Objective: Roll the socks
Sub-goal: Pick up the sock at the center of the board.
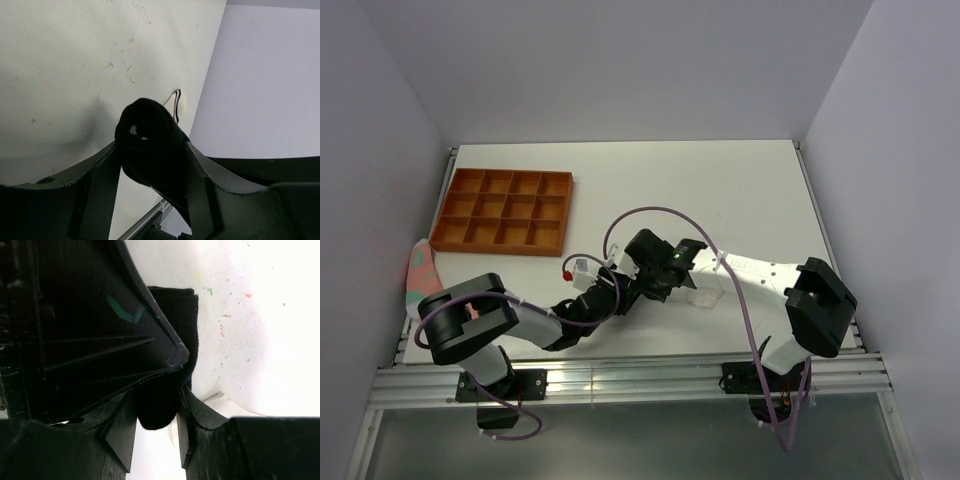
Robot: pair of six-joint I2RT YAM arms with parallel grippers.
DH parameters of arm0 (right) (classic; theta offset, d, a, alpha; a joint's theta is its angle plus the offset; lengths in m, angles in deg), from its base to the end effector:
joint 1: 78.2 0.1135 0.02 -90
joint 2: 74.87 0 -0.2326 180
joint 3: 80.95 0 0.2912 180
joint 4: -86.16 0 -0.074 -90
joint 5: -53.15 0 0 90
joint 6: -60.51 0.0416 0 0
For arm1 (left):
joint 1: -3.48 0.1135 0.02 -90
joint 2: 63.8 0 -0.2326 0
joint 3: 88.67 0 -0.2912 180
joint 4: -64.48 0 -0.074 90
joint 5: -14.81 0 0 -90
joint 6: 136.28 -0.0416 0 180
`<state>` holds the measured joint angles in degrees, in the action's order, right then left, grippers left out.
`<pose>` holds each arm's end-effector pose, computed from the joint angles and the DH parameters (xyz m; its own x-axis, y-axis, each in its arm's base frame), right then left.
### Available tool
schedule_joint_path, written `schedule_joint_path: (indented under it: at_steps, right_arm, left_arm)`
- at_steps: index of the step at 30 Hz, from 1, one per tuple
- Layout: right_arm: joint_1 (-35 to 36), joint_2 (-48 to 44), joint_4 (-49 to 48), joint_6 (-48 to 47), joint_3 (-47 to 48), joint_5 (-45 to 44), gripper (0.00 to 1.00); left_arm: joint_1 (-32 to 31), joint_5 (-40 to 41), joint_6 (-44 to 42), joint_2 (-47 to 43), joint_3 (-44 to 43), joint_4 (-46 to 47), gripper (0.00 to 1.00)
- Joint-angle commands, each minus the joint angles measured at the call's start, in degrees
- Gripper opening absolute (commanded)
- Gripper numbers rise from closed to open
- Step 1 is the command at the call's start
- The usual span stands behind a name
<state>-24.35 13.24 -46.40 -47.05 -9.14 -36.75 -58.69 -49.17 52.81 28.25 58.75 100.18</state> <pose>0.2023 0.2770 0.1606 -0.2606 -0.8682 -0.4223 -0.9299 0.3433 -0.1320 0.1460 -0.2375 0.0502 -0.5699 -0.8212 -0.0300 -0.2817 0.2296 -0.9316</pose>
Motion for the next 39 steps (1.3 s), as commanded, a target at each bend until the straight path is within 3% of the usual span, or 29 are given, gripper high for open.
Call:
schedule_joint_path:
  at_steps: [1, 11, 15, 23, 29, 39]
  right_arm:
    - [2.2, -3.9, -8.0, -0.9, 1.2, 0.8, 0.00]
    - [2.6, -3.6, -9.8, -1.1, 0.7, -3.7, 0.00]
    - [2.6, -3.7, -10.4, -0.8, 0.4, -4.4, 0.00]
    - [2.6, -4.6, -6.8, 0.2, 2.5, 4.1, 0.00]
    - [2.5, -4.8, -3.9, 2.0, 4.9, 12.4, 0.00]
    - [2.5, -4.8, -2.2, 2.0, 7.1, 16.6, 0.00]
  left_arm:
    - [-0.2, -3.8, -0.6, -0.9, -0.9, -4.6, 0.56]
    - [0.4, -7.6, -1.7, -2.1, -2.2, -8.0, 0.57]
    - [0.6, -8.8, -0.7, -0.8, -1.1, -5.1, 0.57]
    - [0.8, -8.1, 0.3, 1.5, -0.4, 0.9, 0.57]
    - [0.9, -6.4, -0.8, 0.0, -1.6, -1.0, 0.57]
    - [1.3, -5.5, -3.3, -3.3, -2.5, -4.1, 0.50]
